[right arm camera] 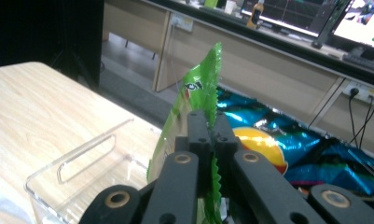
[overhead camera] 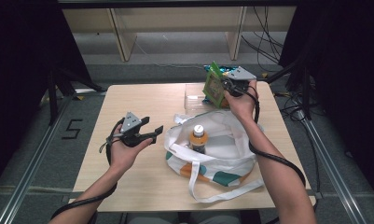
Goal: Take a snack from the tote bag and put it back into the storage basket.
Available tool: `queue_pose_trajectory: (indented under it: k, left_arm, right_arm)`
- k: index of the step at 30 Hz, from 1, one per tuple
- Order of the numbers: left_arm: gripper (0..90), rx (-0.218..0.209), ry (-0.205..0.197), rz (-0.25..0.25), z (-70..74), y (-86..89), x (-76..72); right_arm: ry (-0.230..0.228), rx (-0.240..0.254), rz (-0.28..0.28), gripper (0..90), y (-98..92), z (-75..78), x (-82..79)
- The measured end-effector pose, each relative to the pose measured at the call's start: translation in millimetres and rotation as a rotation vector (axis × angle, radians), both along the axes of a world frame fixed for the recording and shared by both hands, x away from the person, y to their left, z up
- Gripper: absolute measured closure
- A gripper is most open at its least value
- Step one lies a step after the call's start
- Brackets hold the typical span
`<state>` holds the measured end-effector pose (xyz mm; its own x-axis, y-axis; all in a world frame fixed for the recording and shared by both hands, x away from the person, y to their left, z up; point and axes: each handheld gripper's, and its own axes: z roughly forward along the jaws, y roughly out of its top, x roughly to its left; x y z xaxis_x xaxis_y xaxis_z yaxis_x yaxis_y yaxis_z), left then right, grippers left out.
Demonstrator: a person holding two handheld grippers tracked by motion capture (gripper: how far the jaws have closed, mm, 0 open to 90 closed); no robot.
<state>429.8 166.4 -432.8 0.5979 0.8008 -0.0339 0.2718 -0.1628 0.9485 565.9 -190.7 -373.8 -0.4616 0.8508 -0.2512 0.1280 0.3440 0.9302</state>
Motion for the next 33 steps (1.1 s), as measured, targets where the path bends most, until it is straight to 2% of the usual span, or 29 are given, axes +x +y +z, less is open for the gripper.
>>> queue_pose_trajectory:
  k: [1, 6, 7, 8, 16, 18, 19, 23, 24, 25, 27, 29, 33]
  left_arm:
    - [30.7, 0.0, 0.0, 0.001, 0.0, 0.1, 0.0]
    - [30.7, 0.003, 0.007, 0.0, -1.0, -0.5, 0.3]
    - [30.6, 0.002, 0.006, -0.001, -1.2, -0.8, 0.4]
    - [30.6, 0.002, 0.007, 0.0, -1.0, -0.9, 0.3]
    - [30.6, 0.004, 0.007, -0.003, -1.0, -1.5, -0.1]
    - [30.6, 0.004, 0.006, -0.003, -1.0, -1.5, 0.0]
    - [30.6, 0.004, 0.007, -0.003, -1.1, -1.5, 0.0]
    - [30.6, 0.005, 0.009, -0.003, -1.6, -1.3, 0.3]
    - [30.6, 0.006, 0.011, -0.004, -1.7, -1.4, 0.4]
    - [30.5, 0.005, 0.012, -0.004, -1.7, -1.6, 0.3]
    - [30.6, 0.006, 0.012, -0.005, -1.6, -1.7, 0.2]
    - [30.6, 0.01, 0.01, -0.006, -1.3, -1.8, 0.0]
    - [30.5, 0.011, 0.011, -0.008, -1.7, -2.0, 0.1]
  right_arm:
    - [0.02, 0.009, -0.003, 90.0, 0.2, -1.1, -1.3]
    - [0.038, -0.023, -0.006, 90.0, -4.0, -2.3, -3.9]
    - [0.065, -0.01, -0.017, 90.0, -3.8, -2.3, -5.8]
    - [0.064, -0.02, -0.004, 90.0, -5.4, -1.7, -5.1]
    - [0.113, -0.052, -0.021, 90.0, -9.5, -1.7, -7.5]
    - [0.106, -0.058, -0.021, 90.0, -10.3, -2.4, -6.8]
    - [0.128, -0.06, -0.025, 90.0, -10.6, -4.3, -7.2]
    - [0.152, -0.085, -0.026, 90.0, -12.6, -6.4, -6.4]
    - [0.18, -0.078, -0.023, 89.9, -12.0, -7.2, -6.9]
    - [0.163, -0.097, -0.02, 89.9, -12.9, -7.4, -6.3]
    - [0.169, -0.101, -0.018, 89.8, -13.0, -7.7, -6.4]
    - [0.195, -0.091, -0.016, 89.7, -12.2, -8.8, -7.1]
    - [0.216, -0.119, -0.019, 89.4, -11.8, -11.0, -7.5]
